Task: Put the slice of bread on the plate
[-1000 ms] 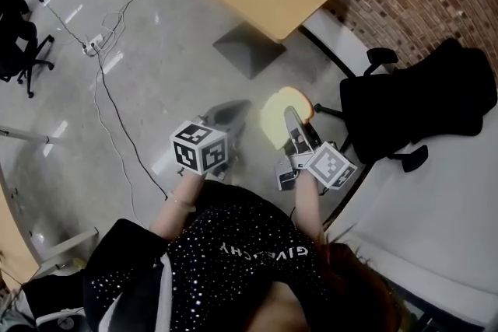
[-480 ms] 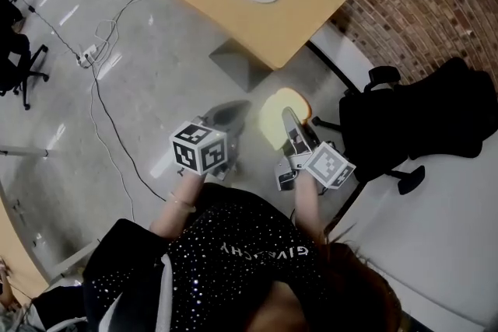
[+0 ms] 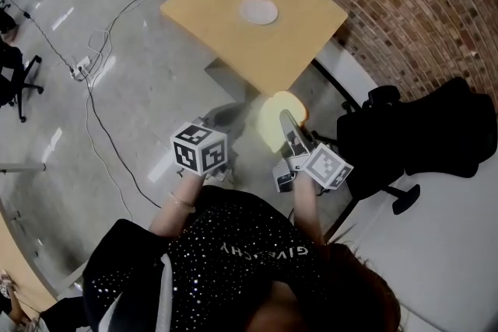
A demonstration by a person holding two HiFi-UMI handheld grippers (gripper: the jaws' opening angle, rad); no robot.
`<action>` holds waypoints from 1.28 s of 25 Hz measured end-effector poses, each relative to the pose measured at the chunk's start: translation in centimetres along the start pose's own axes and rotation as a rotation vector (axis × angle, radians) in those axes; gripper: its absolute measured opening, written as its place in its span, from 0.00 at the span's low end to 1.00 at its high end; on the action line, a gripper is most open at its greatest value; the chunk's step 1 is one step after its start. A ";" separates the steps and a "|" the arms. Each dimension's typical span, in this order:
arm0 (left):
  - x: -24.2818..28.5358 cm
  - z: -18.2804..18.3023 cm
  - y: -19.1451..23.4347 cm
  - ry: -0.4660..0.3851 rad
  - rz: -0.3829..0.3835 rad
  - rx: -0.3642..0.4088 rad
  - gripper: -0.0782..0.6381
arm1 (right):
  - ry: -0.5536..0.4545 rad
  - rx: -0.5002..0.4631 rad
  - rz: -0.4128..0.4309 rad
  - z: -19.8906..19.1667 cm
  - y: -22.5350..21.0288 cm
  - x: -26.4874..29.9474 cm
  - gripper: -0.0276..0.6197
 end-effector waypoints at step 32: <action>2.3 5.6 8.2 -0.022 0.014 -0.027 0.12 | -0.051 0.024 -0.015 3.0 -0.8 8.0 0.19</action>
Point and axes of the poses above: the fingertips, and each gripper's own axes: x forward along the fingers, y to its left, z out of its top, the point moved 4 cm from there along -x, backward along the fingers, and after that the axes turned 2 degrees about -x, right-handed, at the moved point
